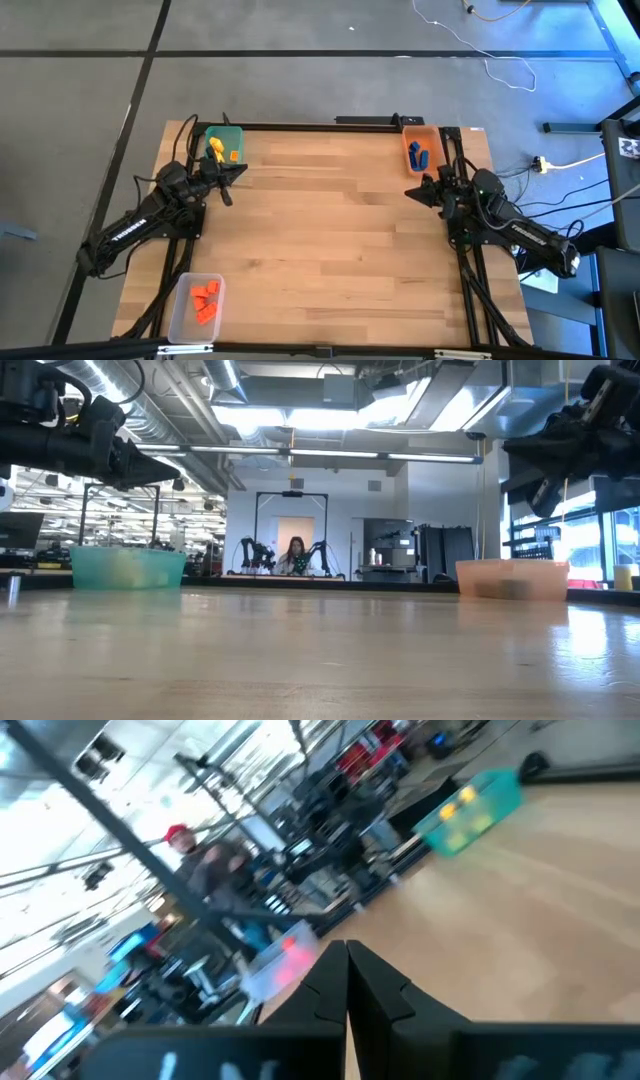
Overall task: Sort & place blocks by color
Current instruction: Return to Home Position
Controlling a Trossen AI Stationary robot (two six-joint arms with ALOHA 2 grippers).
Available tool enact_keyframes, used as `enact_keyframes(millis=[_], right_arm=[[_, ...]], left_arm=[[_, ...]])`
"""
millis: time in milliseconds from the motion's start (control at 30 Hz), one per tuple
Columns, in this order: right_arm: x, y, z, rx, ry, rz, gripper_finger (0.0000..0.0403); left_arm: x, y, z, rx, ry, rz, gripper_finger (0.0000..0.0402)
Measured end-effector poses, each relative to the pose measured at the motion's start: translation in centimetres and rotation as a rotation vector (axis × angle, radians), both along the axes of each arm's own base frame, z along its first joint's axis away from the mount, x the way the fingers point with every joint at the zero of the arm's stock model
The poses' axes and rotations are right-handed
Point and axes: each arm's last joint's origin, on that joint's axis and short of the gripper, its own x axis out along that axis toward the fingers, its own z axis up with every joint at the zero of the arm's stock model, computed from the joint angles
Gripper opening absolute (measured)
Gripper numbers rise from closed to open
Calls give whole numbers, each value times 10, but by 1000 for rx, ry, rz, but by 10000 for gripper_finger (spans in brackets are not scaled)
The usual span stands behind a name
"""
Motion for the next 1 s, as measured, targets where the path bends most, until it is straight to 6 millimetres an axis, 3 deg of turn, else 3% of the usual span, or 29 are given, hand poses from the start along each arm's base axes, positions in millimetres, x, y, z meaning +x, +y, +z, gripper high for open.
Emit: enact_keyframes(millis=[1000], right_arm=[[2,6,0,0,0,64,0]], left_arm=[[0,0,0,1,0,0,0]])
